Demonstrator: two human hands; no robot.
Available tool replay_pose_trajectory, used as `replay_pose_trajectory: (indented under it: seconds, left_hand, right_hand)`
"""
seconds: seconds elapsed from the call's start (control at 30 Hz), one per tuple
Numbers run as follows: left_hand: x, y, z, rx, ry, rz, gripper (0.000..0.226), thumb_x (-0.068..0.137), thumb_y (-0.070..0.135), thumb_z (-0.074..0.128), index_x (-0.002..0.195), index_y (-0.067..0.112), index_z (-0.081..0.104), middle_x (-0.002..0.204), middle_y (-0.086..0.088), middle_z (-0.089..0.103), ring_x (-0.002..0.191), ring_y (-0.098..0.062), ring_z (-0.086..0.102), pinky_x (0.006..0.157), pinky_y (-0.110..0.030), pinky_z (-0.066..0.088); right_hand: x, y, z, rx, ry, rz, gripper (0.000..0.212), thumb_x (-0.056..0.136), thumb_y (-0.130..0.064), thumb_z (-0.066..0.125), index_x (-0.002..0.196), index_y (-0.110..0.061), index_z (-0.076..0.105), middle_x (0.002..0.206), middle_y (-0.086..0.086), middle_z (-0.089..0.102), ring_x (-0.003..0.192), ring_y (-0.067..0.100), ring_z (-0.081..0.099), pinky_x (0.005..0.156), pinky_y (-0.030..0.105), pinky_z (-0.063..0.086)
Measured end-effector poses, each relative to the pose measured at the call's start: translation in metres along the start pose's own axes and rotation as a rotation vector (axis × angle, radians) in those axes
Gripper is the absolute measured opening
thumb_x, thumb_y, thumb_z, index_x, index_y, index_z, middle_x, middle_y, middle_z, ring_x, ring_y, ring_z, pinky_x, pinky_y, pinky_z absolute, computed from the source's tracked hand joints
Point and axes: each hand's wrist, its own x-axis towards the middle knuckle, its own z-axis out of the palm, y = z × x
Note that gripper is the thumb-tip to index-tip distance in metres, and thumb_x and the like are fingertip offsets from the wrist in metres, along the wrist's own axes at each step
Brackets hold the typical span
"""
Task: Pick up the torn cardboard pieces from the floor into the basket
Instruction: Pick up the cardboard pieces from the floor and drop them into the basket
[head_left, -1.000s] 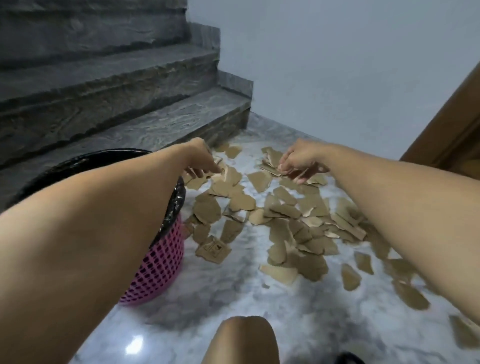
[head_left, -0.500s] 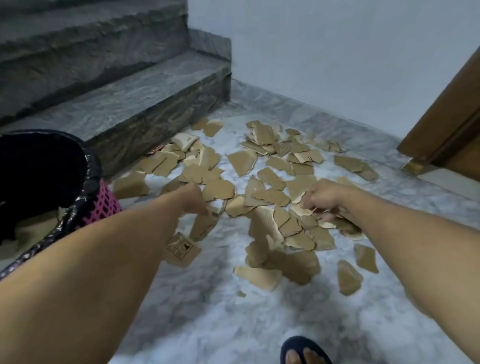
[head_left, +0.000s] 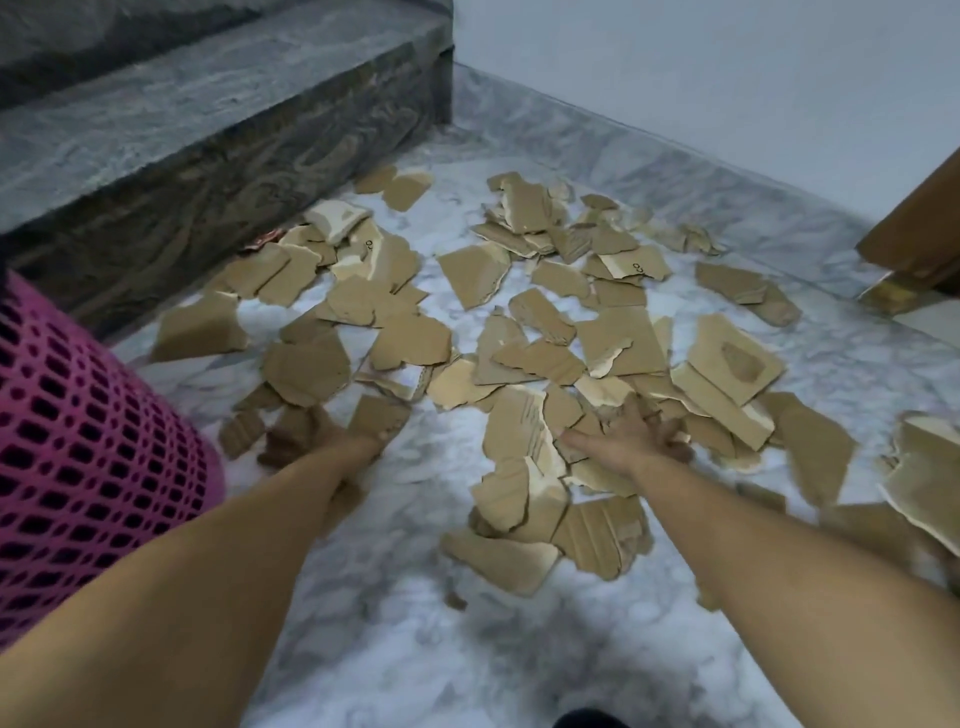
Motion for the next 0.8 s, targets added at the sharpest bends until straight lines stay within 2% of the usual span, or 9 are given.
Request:
replay_pose_trajectory:
  seconds: [0.07, 0.13, 0.23, 0.33, 0.4, 0.47, 0.57, 0.7, 0.8]
  left_hand:
    - [-0.011, 0.007, 0.008, 0.083, 0.087, 0.007, 0.104, 0.073, 0.051, 0.069, 0.153, 0.023, 0.009, 0.159, -0.018, 0.006, 0.146, -0.037, 0.006, 0.118, -0.051, 0.014]
    - [-0.023, 0.016, 0.011, 0.129, 0.162, 0.002, 0.076, 0.076, 0.044, 0.067, 0.142, 0.032, 0.032, 0.151, -0.014, 0.019, 0.137, -0.038, 0.019, 0.110, -0.057, 0.024]
    - [-0.035, 0.030, 0.016, 0.179, 0.138, 0.030, 0.052, 0.082, 0.035, 0.062, 0.130, 0.034, 0.042, 0.140, -0.008, 0.030, 0.125, -0.032, 0.029, 0.097, -0.048, 0.034]
    - [-0.040, 0.033, 0.019, 0.167, 0.113, 0.118, 0.049, 0.078, 0.045, 0.065, 0.124, 0.035, 0.050, 0.140, -0.005, 0.032, 0.125, -0.030, 0.029, 0.097, -0.045, 0.031]
    - [-0.041, 0.031, 0.016, 0.092, 0.121, 0.176, 0.054, 0.071, 0.060, 0.066, 0.117, 0.033, 0.058, 0.135, -0.003, 0.039, 0.126, -0.029, 0.032, 0.099, -0.043, 0.031]
    - [-0.042, 0.028, 0.011, -0.053, 0.166, 0.214, 0.055, 0.073, 0.060, 0.066, 0.116, 0.027, 0.059, 0.134, -0.005, 0.045, 0.128, -0.029, 0.037, 0.103, -0.043, 0.036]
    - [-0.044, 0.023, 0.007, -0.059, 0.187, 0.246, 0.075, 0.069, 0.060, 0.071, 0.131, 0.023, 0.048, 0.142, -0.007, 0.037, 0.134, -0.029, 0.030, 0.104, -0.043, 0.035]
    - [-0.063, 0.027, 0.017, 0.192, -0.121, 0.323, 0.133, 0.034, 0.077, 0.078, 0.144, 0.036, 0.016, 0.153, -0.007, 0.009, 0.137, -0.034, 0.017, 0.113, -0.050, 0.021]
    - [-0.079, 0.033, 0.032, 0.311, -0.280, 0.391, 0.146, 0.034, 0.069, 0.084, 0.148, 0.037, -0.001, 0.158, -0.011, -0.016, 0.145, -0.040, -0.011, 0.115, -0.061, 0.003]
  right_hand:
    - [-0.004, -0.005, 0.013, -0.031, 0.048, -0.019, 0.122, 0.048, -0.078, 0.075, 0.148, -0.041, 0.016, 0.159, 0.012, -0.006, 0.142, 0.051, 0.003, 0.109, 0.062, 0.022]
    - [-0.005, -0.008, 0.021, -0.055, 0.075, -0.060, 0.113, 0.049, -0.073, 0.079, 0.144, -0.042, 0.026, 0.159, 0.010, 0.001, 0.143, 0.045, 0.007, 0.107, 0.061, 0.026]
    - [-0.007, -0.017, 0.021, -0.024, 0.108, -0.132, 0.095, 0.055, -0.056, 0.087, 0.136, -0.033, 0.043, 0.150, 0.011, 0.021, 0.141, 0.037, 0.017, 0.107, 0.056, 0.028]
    - [-0.008, -0.025, 0.018, 0.059, 0.109, -0.195, 0.088, 0.058, -0.036, 0.091, 0.132, -0.028, 0.045, 0.145, 0.010, 0.027, 0.137, 0.035, 0.027, 0.106, 0.053, 0.030]
    - [-0.006, -0.027, 0.016, 0.049, 0.100, -0.239, 0.097, 0.054, -0.033, 0.093, 0.135, -0.029, 0.039, 0.146, 0.009, 0.028, 0.137, 0.035, 0.029, 0.105, 0.052, 0.037]
    - [-0.005, -0.027, 0.014, 0.040, 0.107, -0.250, 0.112, 0.051, -0.031, 0.095, 0.142, -0.027, 0.030, 0.148, 0.011, 0.026, 0.139, 0.036, 0.028, 0.106, 0.049, 0.039]
    - [0.001, -0.028, 0.010, 0.075, 0.063, -0.218, 0.123, 0.049, -0.027, 0.096, 0.147, -0.017, 0.022, 0.150, 0.014, 0.026, 0.141, 0.035, 0.026, 0.108, 0.043, 0.036]
    - [0.001, -0.035, -0.001, 0.105, -0.023, -0.230, 0.110, 0.057, -0.021, 0.094, 0.146, -0.013, 0.030, 0.139, 0.010, 0.047, 0.130, 0.031, 0.044, 0.103, 0.036, 0.041]
    - [0.001, -0.041, -0.009, 0.142, -0.057, -0.188, 0.101, 0.050, -0.025, 0.095, 0.138, -0.015, 0.047, 0.129, 0.008, 0.059, 0.120, 0.029, 0.056, 0.099, 0.038, 0.048]
